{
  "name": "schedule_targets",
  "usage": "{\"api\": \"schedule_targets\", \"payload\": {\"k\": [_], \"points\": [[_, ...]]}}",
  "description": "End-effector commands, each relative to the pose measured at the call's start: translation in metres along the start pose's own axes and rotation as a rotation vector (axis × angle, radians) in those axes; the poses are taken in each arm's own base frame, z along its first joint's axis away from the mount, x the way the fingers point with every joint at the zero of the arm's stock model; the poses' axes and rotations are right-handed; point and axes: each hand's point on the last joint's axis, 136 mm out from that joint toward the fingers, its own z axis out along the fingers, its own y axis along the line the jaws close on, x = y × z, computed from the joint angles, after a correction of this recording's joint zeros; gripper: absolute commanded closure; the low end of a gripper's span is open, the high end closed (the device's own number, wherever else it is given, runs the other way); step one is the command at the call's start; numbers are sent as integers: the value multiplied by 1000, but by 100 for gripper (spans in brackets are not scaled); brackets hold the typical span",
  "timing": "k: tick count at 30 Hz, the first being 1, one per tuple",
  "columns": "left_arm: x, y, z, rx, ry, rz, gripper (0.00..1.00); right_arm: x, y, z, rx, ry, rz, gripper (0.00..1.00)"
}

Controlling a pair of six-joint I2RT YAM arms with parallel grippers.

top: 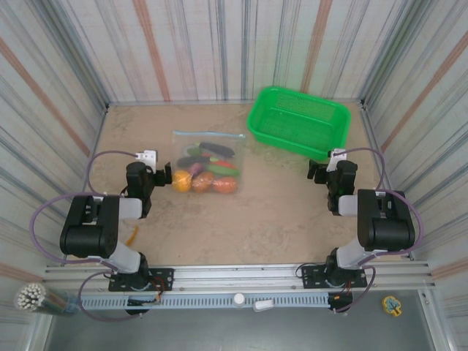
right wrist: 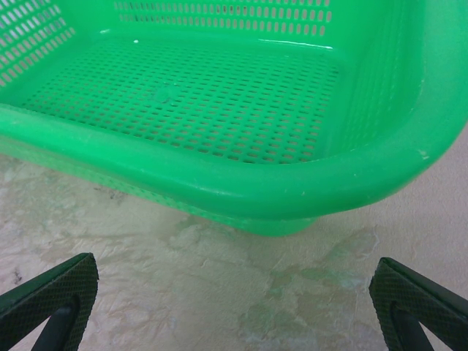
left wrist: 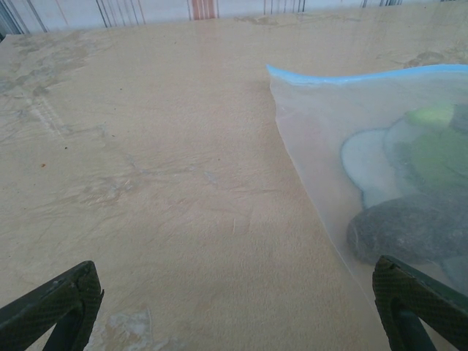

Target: Place the food in the zip-top bag and seal the zipper

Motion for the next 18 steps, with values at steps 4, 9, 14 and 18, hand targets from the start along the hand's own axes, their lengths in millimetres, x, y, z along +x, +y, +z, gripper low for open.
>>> {"api": "schedule_targets", "payload": {"k": [4,9,14,18], "points": [[-8,3,-2,4,-24,9,1,-2,0,2,-7,0,10,1],[-7,3,-2,2,-21,9,1,-2,0,2,-7,0,9,1],[-7,4,1,12,-10,1,1,-1,0,2,-7,4,10,1],[-7,2,-2,16,-22,10,1,-2,0,2,-6,2,11,1]]}}
